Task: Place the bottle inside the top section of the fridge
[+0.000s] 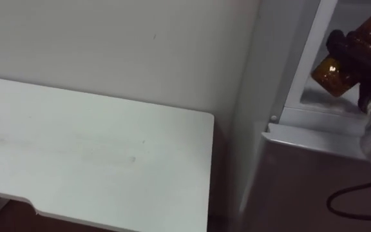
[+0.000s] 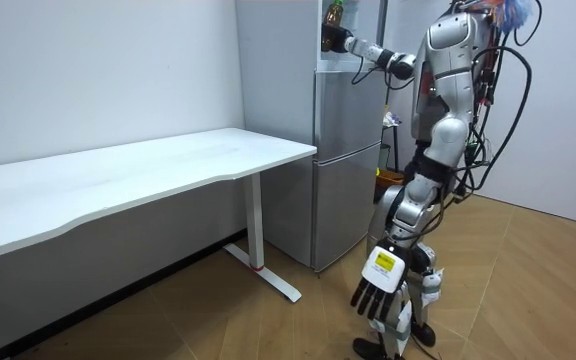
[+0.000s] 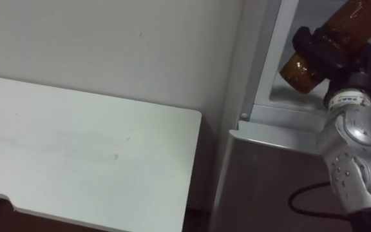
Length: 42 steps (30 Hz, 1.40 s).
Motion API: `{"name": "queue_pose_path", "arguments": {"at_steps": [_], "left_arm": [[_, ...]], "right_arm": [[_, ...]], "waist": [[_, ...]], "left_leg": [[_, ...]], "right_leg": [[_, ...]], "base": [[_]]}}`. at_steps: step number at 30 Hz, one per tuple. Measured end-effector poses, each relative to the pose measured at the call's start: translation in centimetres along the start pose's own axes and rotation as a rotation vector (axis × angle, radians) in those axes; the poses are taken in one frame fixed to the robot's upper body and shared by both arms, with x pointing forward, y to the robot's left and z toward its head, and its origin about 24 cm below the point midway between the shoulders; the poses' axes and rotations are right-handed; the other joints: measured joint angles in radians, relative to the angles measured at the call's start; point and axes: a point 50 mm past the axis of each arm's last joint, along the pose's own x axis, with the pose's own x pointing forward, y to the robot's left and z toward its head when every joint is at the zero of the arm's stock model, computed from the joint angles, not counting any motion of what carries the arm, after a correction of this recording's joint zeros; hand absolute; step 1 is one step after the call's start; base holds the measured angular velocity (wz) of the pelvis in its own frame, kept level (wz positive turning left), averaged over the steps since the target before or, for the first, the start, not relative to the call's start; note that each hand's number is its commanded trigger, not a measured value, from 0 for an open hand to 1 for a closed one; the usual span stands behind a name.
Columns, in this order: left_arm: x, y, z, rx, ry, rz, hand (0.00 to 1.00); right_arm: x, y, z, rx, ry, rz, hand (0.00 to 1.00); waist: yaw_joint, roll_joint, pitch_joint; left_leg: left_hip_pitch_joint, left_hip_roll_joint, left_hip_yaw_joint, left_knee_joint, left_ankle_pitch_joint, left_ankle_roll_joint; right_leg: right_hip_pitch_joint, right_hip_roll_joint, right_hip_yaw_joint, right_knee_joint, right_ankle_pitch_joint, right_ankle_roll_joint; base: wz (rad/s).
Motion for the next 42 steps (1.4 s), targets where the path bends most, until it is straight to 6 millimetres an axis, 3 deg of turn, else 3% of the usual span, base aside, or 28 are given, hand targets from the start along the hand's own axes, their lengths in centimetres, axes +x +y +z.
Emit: {"name": "queue_pose_path", "arguments": {"at_steps": [7,14,20,23,33,34,35,36,37,42], "left_arm": [[0.0,0.1,-0.2,0.003,0.018,0.009,0.00],[-0.1,0.2,-0.6,-0.035,0.045,0.031,0.00],[-0.3,0.5,-1.9,-0.080,0.094,0.038,0.00],[-0.3,0.4,-2.4,-0.078,0.111,0.035,0.00],[-0.4,0.7,-2.3,-0.082,0.096,0.048,0.00],[-0.3,0.9,-2.0,-0.095,0.086,0.052,0.00],[-0.3,1.0,-1.8,-0.097,0.080,0.056,0.00],[-0.3,1.0,-1.8,-0.098,0.080,0.057,0.00],[-0.3,1.0,-1.8,-0.103,0.081,0.056,0.00],[-0.1,1.4,-0.7,-0.131,0.052,0.057,0.00]], "right_arm": [[0.7,-1.8,-1.7,-0.087,0.083,-0.064,1.00],[1.2,-3.4,-1.4,-0.190,0.083,-0.094,1.00],[1.4,-4.4,-1.8,-0.257,0.105,-0.121,1.00],[1.4,-5.1,-2.2,-0.321,0.111,-0.141,1.00],[1.7,-6.7,-1.6,-0.578,0.045,-0.189,1.00],[1.8,-7.0,-1.3,-0.600,0.030,-0.198,0.78],[1.8,-7.3,-1.1,-0.626,0.014,-0.210,0.65],[1.8,-7.3,-1.1,-0.634,0.008,-0.218,0.06],[1.8,-7.5,-1.1,-0.654,-0.005,-0.230,0.00],[1.9,-8.1,-0.3,-0.681,-0.068,-0.304,0.00]], "waist": [[0.003,0.001,-0.0002],[0.020,0.003,-0.0030],[0.029,-0.016,-0.0056],[0.035,-0.024,-0.0001],[0.083,-0.018,0.0015],[0.084,-0.016,0.0020],[0.088,-0.013,0.0027],[0.091,-0.010,0.0030],[0.093,-0.004,0.0030],[0.085,0.018,0.0054]], "left_leg": [[-0.009,-0.001,-0.017,0.009,0.000,0.000],[-0.006,-0.001,-0.026,0.009,0.001,-0.001],[-0.005,-0.003,-0.037,0.010,0.001,-0.001],[-0.003,-0.004,-0.043,0.010,0.001,-0.001],[-0.044,-0.002,-0.059,0.031,0.000,0.000],[-0.060,-0.004,-0.067,0.041,0.001,0.000],[-0.070,-0.009,-0.070,0.045,0.002,0.001],[-0.072,-0.009,-0.071,0.045,0.003,0.002],[-0.076,-0.011,-0.075,0.047,0.004,0.002],[-0.135,-0.015,-0.107,0.078,0.008,0.003]], "right_leg": [[0.010,0.001,-0.009,-0.002,0.000,0.000],[0.017,0.001,-0.031,-0.002,0.000,0.000],[0.024,0.000,-0.044,-0.001,0.000,0.000],[0.031,0.000,-0.045,-0.003,0.000,0.000],[0.004,-0.001,-0.048,-0.003,0.000,0.000],[-0.004,0.000,-0.055,-0.002,0.000,-0.001],[-0.013,0.000,-0.054,-0.001,0.001,-0.002],[-0.015,0.000,-0.055,-0.001,0.002,-0.004],[-0.017,-0.001,-0.060,-0.001,0.003,-0.006],[-0.047,0.000,-0.087,0.002,0.006,-0.009]], "base": [[0.07],[0.03],[0.04],[0.05],[0.05],[0.15],[0.12],[0.07],[0.12],[0.19]]}}
